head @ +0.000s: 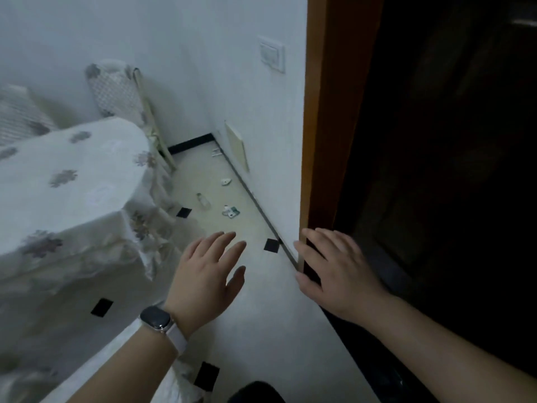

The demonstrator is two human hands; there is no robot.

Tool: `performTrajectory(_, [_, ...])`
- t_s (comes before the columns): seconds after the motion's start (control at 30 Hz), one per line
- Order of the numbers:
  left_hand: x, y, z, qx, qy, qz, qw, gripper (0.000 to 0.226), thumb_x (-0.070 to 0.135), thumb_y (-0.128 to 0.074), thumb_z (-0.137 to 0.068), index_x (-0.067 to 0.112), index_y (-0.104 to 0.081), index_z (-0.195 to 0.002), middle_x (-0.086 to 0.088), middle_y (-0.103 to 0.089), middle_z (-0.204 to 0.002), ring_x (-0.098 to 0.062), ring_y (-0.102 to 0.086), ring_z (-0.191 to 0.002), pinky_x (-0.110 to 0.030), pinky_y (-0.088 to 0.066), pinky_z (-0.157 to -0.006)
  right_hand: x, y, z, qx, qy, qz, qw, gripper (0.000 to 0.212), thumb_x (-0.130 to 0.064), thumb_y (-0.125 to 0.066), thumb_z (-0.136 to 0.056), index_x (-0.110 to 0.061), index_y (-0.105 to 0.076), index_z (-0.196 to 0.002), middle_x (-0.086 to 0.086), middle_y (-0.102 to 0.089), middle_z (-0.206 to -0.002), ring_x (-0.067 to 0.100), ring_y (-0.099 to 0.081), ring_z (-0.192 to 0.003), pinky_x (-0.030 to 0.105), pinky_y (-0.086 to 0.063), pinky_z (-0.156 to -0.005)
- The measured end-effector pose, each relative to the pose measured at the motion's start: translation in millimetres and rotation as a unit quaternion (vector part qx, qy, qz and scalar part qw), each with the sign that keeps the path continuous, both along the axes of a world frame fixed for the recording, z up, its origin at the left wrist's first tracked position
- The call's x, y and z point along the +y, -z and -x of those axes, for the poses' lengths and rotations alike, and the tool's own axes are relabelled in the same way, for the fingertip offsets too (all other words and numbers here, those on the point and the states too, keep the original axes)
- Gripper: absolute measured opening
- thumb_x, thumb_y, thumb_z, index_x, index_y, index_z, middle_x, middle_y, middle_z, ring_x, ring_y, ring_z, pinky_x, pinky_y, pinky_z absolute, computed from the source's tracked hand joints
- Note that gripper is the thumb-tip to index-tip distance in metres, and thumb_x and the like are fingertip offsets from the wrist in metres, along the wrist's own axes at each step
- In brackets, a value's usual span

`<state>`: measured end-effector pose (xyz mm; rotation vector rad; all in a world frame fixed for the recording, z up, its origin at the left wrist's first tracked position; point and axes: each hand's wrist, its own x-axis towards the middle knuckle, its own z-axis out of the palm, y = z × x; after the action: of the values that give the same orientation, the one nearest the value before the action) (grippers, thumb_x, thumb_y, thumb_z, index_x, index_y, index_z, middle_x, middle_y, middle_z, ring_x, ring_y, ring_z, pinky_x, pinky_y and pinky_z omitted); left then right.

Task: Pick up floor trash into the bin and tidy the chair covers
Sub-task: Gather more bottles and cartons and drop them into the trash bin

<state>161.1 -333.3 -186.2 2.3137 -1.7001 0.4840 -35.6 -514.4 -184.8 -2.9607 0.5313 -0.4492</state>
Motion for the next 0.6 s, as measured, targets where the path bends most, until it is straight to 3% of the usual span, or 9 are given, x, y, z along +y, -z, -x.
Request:
performTrajectory(0.27, [-27.5,39.0,-117.4,0.025,-0.086,0.022,0.996,0.042,0.038,-0.053,-0.089,0.014,-0.066,-0.121,-0.01,-0.064,-0.127,-0.034,-0.059,-0.115,-0.048,-0.047,-0.095,-58.4,20.9,-139.9,0.005,-0.076,0.024,0.997,0.051,-0.047,-0.046,-0.091,-0.014,-0.063,-0.125,0.011,-0.058,-0.132,0.03,-0.052,-0.12,0.045,-0.041,-0.102])
performTrajectory(0.43, [-71.1,68.7,-217.3,0.055,-0.093,0.043,0.993,0.038,0.033,-0.058,-0.086,0.014,-0.065,-0.119,-0.01,-0.064,-0.124,-0.033,-0.059,-0.114,-0.045,-0.046,-0.093,-102.2,21.7,-241.9,0.037,-0.084,0.067,0.994,0.05,-0.047,-0.047,-0.091,-0.013,-0.063,-0.125,0.011,-0.057,-0.135,0.031,-0.052,-0.121,0.043,-0.034,-0.104])
performTrajectory(0.6, [-100.1,57.0,-306.7,0.051,-0.09,0.054,0.993,0.037,0.031,-0.062,-0.085,0.014,-0.065,-0.118,-0.009,-0.063,-0.125,-0.03,-0.056,-0.115,-0.042,-0.041,-0.097,-133.3,4.3,-342.6,0.025,-0.102,0.089,0.99,0.052,-0.046,-0.042,-0.093,-0.012,-0.064,-0.126,0.012,-0.057,-0.134,0.03,-0.052,-0.121,0.041,-0.033,-0.104])
